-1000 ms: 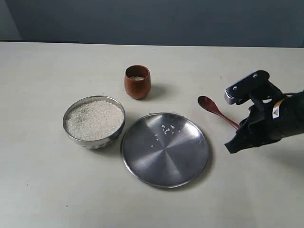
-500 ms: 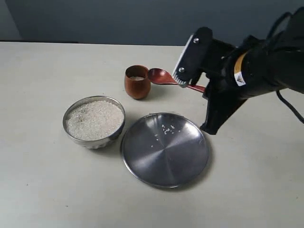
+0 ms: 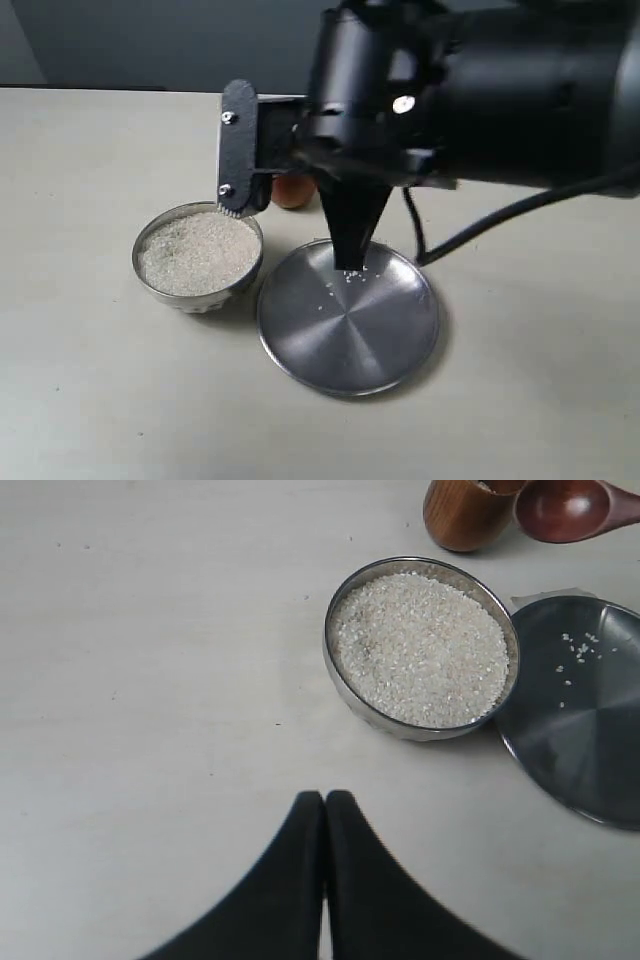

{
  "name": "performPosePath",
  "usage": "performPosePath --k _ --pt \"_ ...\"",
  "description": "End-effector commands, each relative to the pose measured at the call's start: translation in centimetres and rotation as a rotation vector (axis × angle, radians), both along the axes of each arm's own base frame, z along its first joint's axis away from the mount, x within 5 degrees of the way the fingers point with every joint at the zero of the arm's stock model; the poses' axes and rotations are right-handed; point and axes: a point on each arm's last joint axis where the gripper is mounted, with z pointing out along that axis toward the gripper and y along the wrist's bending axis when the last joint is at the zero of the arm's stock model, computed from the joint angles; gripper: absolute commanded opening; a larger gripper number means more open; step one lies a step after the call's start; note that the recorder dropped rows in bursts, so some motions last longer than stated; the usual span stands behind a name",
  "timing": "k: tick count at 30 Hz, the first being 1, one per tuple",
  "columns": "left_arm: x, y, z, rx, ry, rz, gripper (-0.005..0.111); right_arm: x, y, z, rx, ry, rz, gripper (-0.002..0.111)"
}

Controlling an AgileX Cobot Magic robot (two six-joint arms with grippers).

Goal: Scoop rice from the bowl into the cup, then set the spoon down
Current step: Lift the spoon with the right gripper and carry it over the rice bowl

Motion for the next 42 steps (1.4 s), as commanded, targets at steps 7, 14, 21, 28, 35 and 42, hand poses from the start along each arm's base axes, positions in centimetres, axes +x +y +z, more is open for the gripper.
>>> performPosePath --k 7,14,21,28,35,42 --pt "0.1 0.0 0.1 0.002 -0.003 0.004 0.0 -0.2 5.7 -3.8 -0.328 -0.161 0.043 -0.001" --pt "0.1 0.0 0.1 0.002 -0.003 0.004 0.0 -0.6 6.8 -5.4 -0.349 -0.192 0.057 -0.001" --pt "0.1 0.0 0.1 0.002 -0.003 0.004 0.0 -0.6 6.9 -5.5 -0.319 -0.183 0.054 -0.001" --pt "0.1 0.0 0.1 0.002 -0.003 0.004 0.0 -1.0 7.2 -6.1 -0.265 -0.119 0.059 -0.001" --pt "0.1 0.1 0.1 0.004 -0.003 0.004 0.0 -1.2 7.3 -6.4 -0.238 -0.076 0.061 -0.001" --pt "0.1 0.1 0.1 0.004 -0.003 0.004 0.0 -1.5 7.5 -6.7 -0.205 -0.035 0.07 -0.001"
